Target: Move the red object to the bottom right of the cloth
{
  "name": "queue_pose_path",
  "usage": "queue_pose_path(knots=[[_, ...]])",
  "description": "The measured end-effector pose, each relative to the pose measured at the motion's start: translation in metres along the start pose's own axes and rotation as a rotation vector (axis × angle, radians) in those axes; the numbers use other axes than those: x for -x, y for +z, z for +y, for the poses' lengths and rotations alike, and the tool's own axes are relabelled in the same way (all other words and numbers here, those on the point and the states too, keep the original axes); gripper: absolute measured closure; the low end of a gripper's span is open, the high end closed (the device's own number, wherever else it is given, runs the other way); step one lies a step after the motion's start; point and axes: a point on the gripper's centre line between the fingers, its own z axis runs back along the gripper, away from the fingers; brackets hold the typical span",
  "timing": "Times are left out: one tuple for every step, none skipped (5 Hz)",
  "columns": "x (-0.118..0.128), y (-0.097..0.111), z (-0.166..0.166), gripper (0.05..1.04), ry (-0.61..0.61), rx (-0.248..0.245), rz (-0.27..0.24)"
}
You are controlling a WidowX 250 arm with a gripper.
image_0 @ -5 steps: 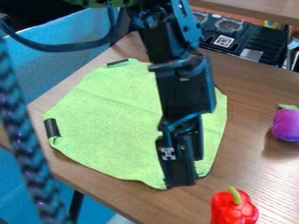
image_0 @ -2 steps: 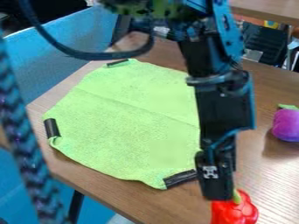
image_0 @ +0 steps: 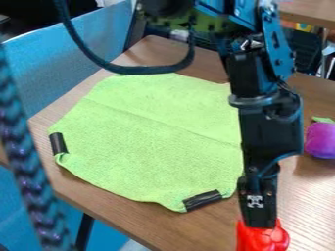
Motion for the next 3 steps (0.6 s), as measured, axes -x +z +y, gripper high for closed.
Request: queue_pose_path(knots=[[0.0020, -0.0064, 0.0055, 0.083, 0.002, -0.009, 0.010], [0.0017, -0.0114, 0.0083, 0.102, -0.007, -0.012, 0.021], [0.0009, -0.0163, 0.0085, 0.392, -0.006, -0.017, 0.035]])
